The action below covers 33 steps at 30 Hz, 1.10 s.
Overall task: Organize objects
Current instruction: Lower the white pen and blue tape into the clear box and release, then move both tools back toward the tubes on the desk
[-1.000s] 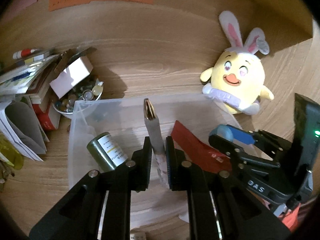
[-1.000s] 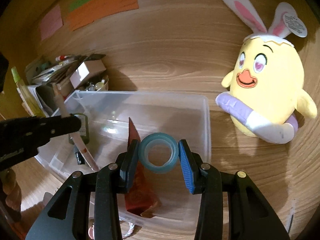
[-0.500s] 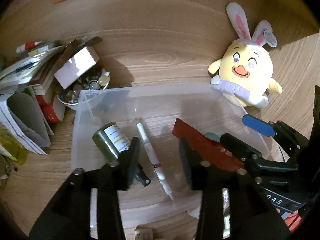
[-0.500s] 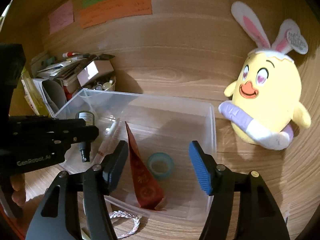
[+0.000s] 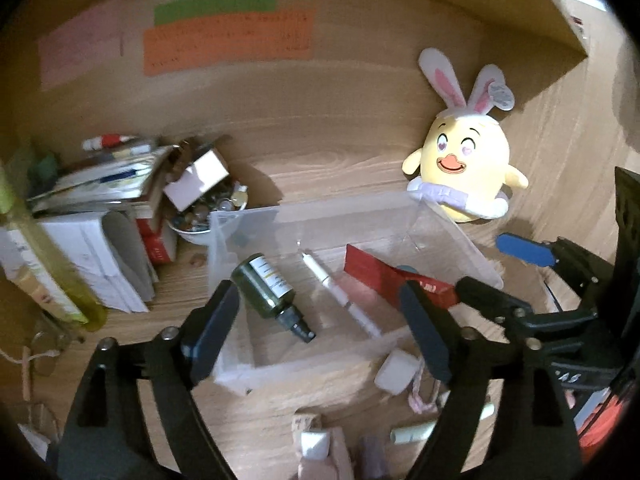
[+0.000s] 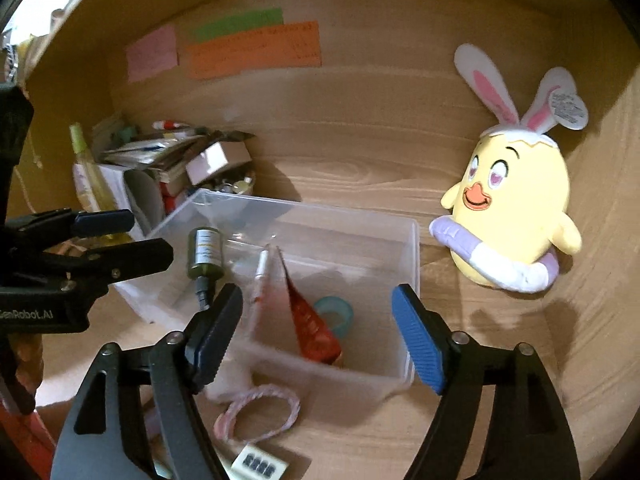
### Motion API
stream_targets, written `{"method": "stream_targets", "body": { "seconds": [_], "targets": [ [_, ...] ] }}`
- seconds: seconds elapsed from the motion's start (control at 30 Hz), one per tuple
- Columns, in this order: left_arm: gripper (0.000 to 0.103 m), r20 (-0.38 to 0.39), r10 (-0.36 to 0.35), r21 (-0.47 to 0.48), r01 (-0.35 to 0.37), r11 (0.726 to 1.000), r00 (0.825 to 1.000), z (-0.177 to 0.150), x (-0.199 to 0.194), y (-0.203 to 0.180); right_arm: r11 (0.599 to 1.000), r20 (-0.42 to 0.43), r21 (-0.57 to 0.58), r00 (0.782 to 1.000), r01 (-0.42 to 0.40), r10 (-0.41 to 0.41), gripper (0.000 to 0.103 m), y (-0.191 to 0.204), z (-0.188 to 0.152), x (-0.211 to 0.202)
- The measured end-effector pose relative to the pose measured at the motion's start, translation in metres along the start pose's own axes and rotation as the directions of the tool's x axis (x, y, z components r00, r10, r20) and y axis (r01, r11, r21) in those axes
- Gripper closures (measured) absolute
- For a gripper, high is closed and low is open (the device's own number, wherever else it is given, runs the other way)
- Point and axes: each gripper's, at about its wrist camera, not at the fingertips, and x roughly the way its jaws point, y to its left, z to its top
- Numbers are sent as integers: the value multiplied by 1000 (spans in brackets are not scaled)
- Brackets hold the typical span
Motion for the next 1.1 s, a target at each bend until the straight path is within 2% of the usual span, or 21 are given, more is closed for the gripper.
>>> {"method": "stream_targets", "body": {
  "seconds": [0.07, 0.3, 0.7, 0.77, 0.83, 0.93, 1.03, 1.1],
  "targets": [
    [16, 7, 7, 3, -7, 1000, 1000, -6, -8, 1, 1000, 12, 4, 1000, 1, -2, 22, 1, -5, -9],
    [15, -29, 22, -16, -22, 1000, 999, -35, -23, 12, 1000, -5, 18, 1000, -14, 14, 22, 4, -28, -27],
    [16, -130, 0, -80, -11, 997, 992, -87, -8, 29, 996, -153, 57, 985, -69, 77, 22, 10, -83, -14],
    [28, -146, -14, -84, 2, 996, 989, -92, -4, 28, 994, -169, 70, 981, -83, 94, 22, 11, -90, -12],
    [35, -169, -43, -88, 29, 996, 985, -96, 2, 26, 992, -190, 71, 975, -101, 113, 22, 14, -96, -10],
    [40, -184, -62, -100, 44, 994, 981, -101, 6, 26, 992, -214, 55, 969, -116, 125, 25, 20, -102, -7],
    [49, -201, -91, -116, 69, 991, 975, -107, 10, 28, 992, -236, 20, 963, -128, 129, 37, 27, -105, -5],
    [52, -214, -114, -133, 86, 987, 970, -109, 14, 29, 991, -245, 2, 961, -131, 127, 45, 30, -106, -4]
  ]
}}
